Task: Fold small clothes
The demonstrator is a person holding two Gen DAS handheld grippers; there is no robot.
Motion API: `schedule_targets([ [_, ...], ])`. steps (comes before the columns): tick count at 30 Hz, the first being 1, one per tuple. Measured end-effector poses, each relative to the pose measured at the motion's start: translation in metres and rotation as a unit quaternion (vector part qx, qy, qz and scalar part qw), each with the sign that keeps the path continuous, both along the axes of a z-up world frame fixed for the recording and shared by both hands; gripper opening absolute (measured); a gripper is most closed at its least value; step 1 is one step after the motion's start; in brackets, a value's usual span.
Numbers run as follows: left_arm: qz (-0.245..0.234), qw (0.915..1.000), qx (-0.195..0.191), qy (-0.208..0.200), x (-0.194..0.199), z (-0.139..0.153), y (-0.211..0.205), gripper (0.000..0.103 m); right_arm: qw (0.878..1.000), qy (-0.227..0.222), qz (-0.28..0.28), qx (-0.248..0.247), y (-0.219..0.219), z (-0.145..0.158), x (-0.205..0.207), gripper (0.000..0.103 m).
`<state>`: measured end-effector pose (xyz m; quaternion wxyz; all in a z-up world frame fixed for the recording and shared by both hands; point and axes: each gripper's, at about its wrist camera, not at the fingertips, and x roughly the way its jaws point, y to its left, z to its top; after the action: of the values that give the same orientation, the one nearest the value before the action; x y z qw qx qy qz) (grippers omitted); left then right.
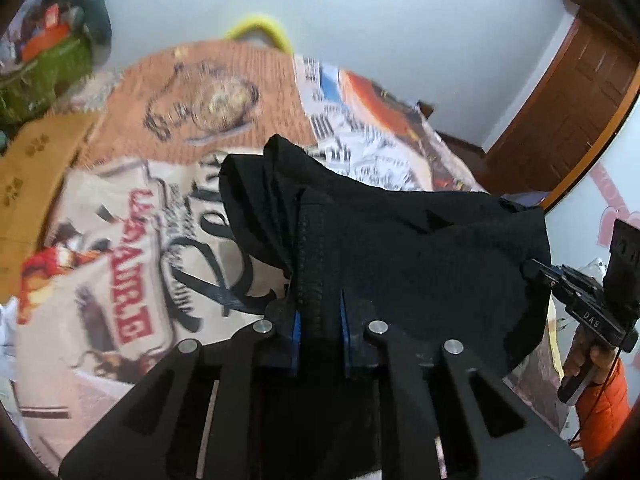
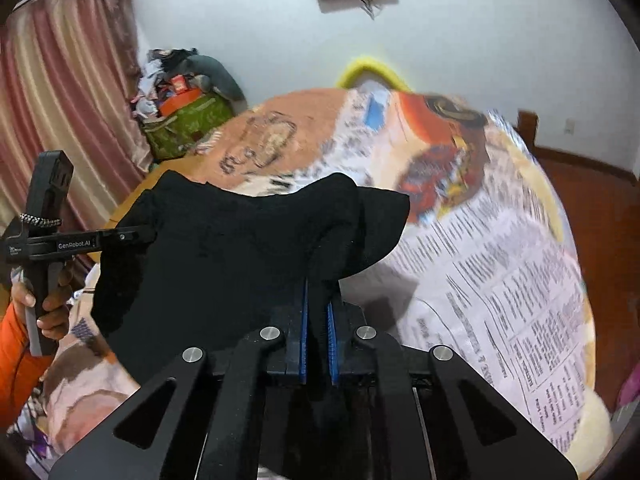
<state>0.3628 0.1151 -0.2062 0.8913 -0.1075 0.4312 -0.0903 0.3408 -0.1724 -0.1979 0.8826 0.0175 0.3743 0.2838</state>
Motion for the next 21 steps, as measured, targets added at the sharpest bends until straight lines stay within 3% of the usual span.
schedule_targets([
  [6,0.030,0.9980,0.024,-0.051,-0.041,0.045,0.030,0.014,0.999,-0.035,0.026,0.006,0.031,0.033,-0.011,0.007],
  [11,0.069,0.9949,0.031,-0.068,-0.068,0.066,0.072,0.014,0.997,-0.050,0.054,0.018,0.068,0.049,-0.015,0.007],
  [16,0.106,0.9926,0.030,-0.052,-0.080,0.061,0.117,0.014,0.995,-0.045,0.086,0.026,0.114,0.048,-0.011,0.007],
  [21,0.132,0.9908,0.027,-0.010,-0.072,0.028,0.155,0.014,0.994,-0.016,0.111,0.018,0.153,0.025,0.005,0.007],
])
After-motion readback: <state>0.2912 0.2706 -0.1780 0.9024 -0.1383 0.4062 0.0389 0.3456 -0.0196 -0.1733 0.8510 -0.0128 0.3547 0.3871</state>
